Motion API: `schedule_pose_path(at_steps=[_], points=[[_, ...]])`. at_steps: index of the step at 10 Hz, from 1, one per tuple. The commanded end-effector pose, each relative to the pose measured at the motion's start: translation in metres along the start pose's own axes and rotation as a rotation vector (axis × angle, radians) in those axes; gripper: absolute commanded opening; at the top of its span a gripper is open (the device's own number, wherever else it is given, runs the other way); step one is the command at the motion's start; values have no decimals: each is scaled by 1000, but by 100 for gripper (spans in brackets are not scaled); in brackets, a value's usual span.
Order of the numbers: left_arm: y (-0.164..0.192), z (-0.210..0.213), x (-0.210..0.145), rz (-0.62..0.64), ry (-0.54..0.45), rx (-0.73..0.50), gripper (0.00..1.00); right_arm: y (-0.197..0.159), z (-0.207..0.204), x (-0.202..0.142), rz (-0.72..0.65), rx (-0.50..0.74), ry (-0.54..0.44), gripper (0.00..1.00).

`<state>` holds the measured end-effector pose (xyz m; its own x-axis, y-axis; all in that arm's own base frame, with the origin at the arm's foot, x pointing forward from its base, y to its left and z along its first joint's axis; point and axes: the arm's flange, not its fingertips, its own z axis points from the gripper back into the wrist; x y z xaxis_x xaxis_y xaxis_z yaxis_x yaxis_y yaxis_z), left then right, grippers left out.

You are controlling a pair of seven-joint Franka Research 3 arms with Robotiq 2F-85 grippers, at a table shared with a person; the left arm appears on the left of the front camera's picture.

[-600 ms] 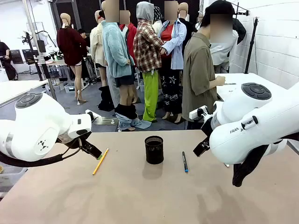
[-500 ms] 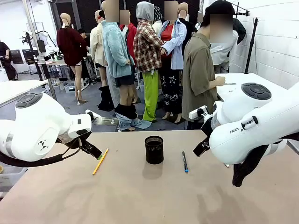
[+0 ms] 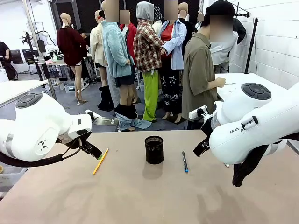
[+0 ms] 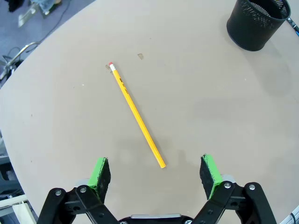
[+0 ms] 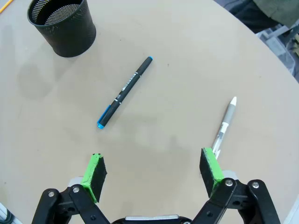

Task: Place the pens into the pen holder.
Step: Pick up a writing instrument from the table and place it into the Pen holder.

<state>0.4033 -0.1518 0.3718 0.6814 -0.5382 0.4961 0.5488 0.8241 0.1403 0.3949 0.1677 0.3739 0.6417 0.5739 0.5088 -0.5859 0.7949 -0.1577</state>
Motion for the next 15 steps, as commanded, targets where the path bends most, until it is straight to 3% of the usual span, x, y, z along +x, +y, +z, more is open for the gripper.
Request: schedule_pose_path(at_steps=[1,5,8,11,12,15], points=[[1,0,0,2,0,0,100,0,0,0,0,0,0,100],[0,0,0,0,0,0,100,0,0,0,0,0,0,100],[20,44,2,-50,0,102,100,-41,2,7,-101,-61,7,100],[52,77,-7,13,-33,85,100,-82,-20,16,-203,-60,123,100],[39,56,5,-11,-26,101,100,-98,-29,18,-246,-56,160,100],[39,56,5,-11,-26,101,100,-130,-62,21,-372,-52,265,100]])
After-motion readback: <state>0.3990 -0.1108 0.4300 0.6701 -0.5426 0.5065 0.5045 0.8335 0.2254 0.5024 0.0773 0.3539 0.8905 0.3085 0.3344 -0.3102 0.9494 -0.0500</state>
